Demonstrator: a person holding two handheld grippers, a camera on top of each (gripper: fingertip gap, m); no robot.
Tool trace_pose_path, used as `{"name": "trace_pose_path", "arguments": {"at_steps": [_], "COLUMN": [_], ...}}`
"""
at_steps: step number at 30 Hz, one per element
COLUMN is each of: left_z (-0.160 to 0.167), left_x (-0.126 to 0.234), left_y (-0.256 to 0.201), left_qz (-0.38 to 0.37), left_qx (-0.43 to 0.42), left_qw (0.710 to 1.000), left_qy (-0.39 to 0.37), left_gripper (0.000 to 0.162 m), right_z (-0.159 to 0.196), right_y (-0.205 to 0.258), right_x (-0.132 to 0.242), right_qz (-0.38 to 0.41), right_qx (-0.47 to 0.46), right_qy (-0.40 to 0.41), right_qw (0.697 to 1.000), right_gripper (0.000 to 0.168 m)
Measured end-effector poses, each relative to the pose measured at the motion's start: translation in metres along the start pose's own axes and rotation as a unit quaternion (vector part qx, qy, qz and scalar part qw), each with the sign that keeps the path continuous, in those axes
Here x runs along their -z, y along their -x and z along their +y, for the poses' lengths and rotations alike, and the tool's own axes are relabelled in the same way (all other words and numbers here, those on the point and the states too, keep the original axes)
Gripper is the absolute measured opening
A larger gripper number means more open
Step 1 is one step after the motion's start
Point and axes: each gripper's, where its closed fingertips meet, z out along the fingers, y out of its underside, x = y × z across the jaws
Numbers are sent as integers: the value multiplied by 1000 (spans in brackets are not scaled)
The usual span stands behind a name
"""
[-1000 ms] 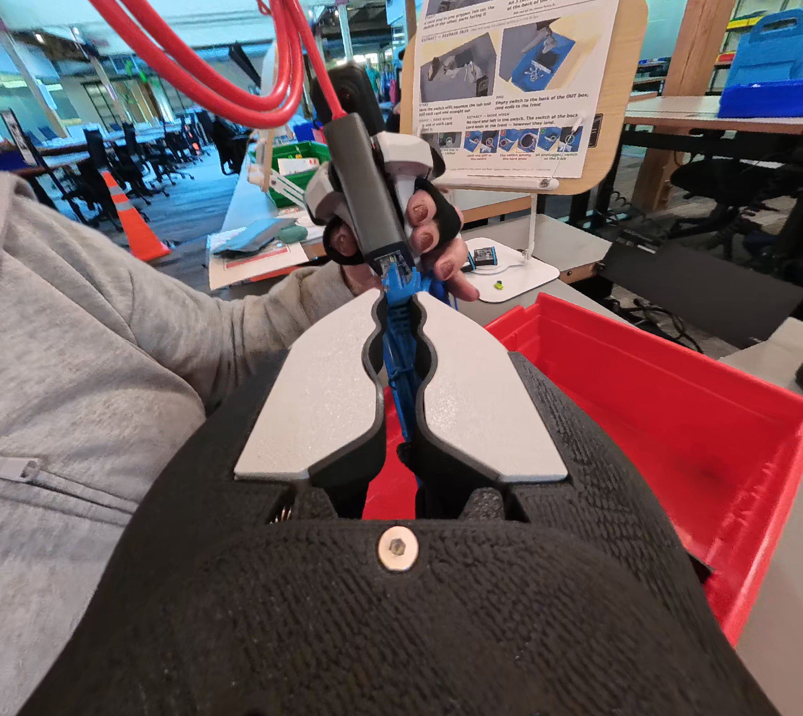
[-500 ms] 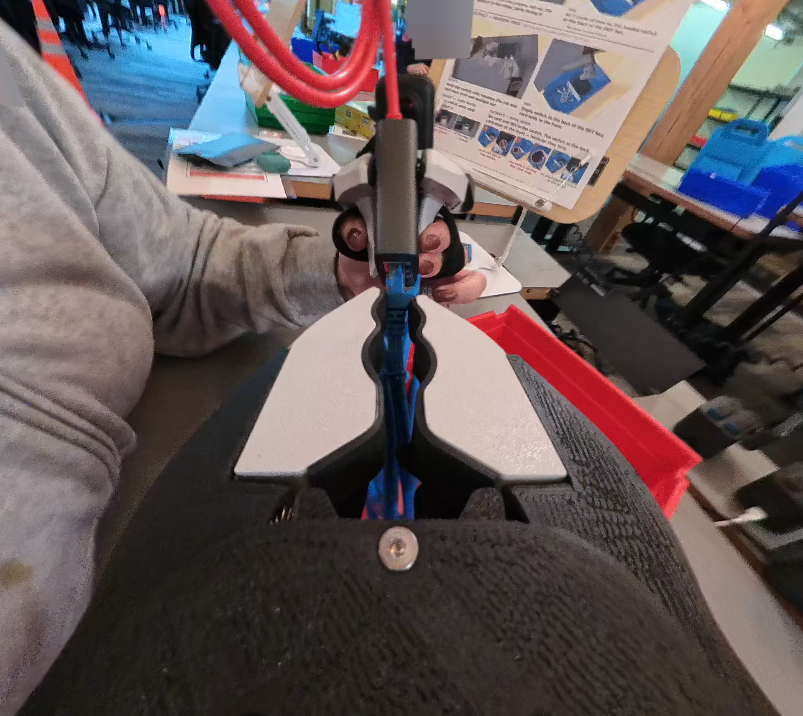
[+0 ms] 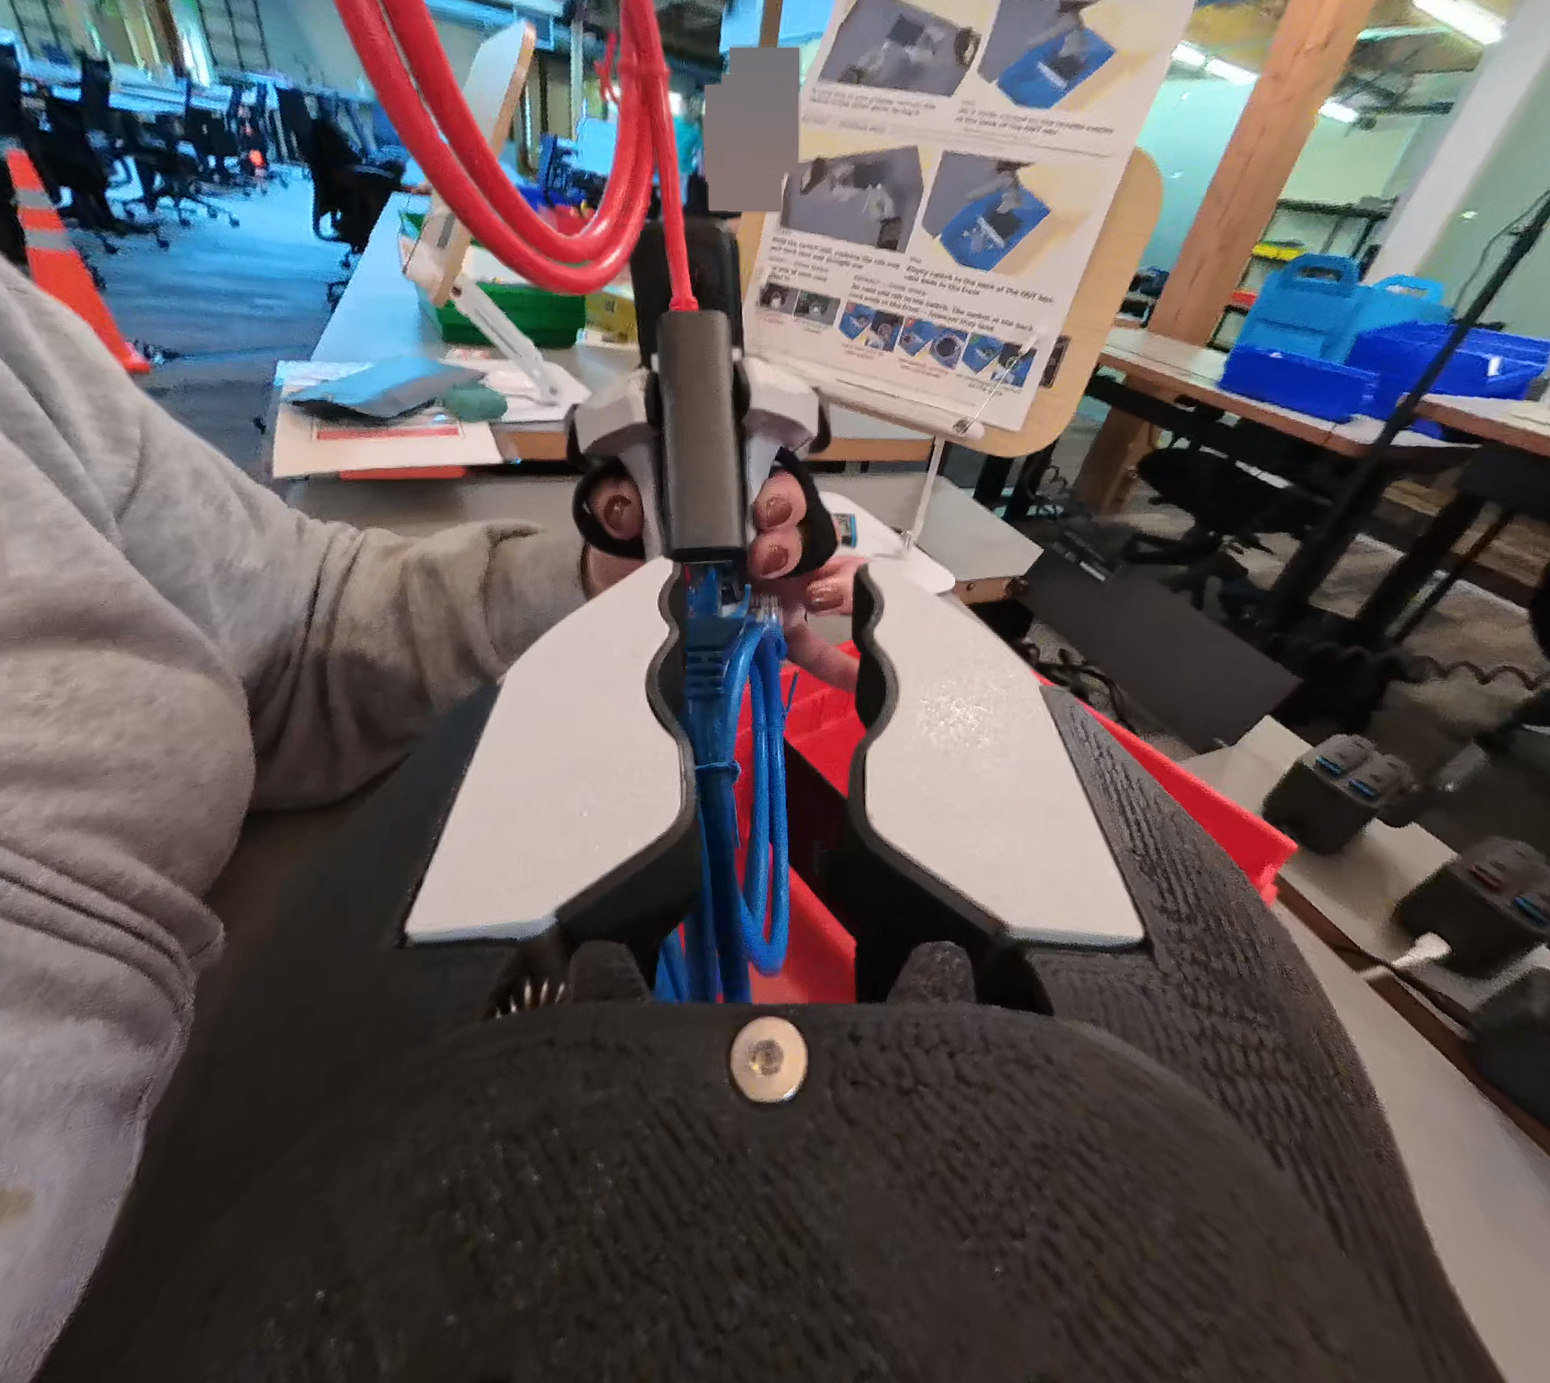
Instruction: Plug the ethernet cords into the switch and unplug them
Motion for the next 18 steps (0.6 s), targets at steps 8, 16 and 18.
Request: {"name": "trace_pose_path", "arguments": {"at_steps": [8,16,18], "left_z": [8,9,-7], "left_x": [-8,-28,-27], "left_y": [-4,-9,-3], "left_qz": [0,-5,-30], "left_qx": [-19,-37,-44], "left_qw": [999,998,998], "left_qy": [44,60,22], "left_gripper": [21,24,56], "right_z": [-11,6,4], "right_y": [13,21,13], "right_x": [1,-8,0], "right_qz": [-52,-38,-16], "right_qx": [5,77,96], "right_qy": [30,109,107], "right_qw": [998,990,989], "right_gripper": [42,19,20]}}
